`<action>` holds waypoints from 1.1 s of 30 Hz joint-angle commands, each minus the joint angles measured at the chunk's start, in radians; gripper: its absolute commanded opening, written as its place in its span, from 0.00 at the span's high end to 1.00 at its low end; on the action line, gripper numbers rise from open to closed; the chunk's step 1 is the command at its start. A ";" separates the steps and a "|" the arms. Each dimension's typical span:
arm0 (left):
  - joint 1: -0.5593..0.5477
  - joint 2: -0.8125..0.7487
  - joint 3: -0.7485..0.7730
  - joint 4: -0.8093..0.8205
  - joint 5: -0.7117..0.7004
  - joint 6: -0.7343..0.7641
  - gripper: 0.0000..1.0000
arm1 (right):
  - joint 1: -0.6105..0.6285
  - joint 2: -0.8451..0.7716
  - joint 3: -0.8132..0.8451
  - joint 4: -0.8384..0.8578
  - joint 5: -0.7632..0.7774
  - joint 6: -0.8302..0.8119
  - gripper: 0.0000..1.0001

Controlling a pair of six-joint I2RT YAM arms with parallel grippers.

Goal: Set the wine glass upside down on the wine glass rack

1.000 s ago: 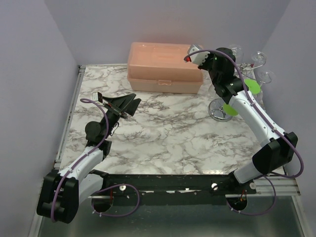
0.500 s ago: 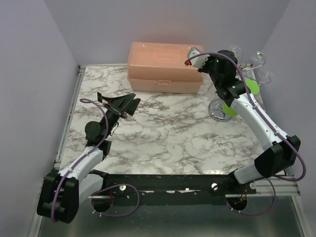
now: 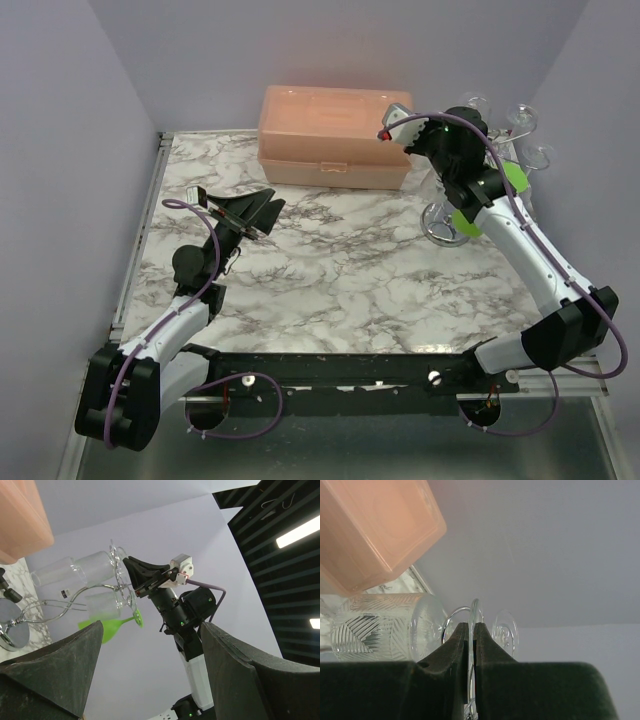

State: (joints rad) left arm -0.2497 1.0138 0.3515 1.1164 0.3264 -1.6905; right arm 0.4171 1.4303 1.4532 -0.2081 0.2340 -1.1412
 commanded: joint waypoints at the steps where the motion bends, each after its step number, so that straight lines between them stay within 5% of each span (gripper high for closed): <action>1: 0.006 0.002 0.009 0.039 0.014 0.002 0.19 | 0.007 -0.051 0.027 0.020 -0.027 0.023 1.00; 33: 0.005 -0.014 -0.006 0.039 0.011 0.000 0.19 | 0.008 -0.015 0.098 -0.103 -0.049 0.136 0.83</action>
State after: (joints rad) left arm -0.2497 1.0080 0.3511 1.1198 0.3264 -1.6917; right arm 0.4168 1.4311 1.5009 -0.3248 0.2222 -1.0214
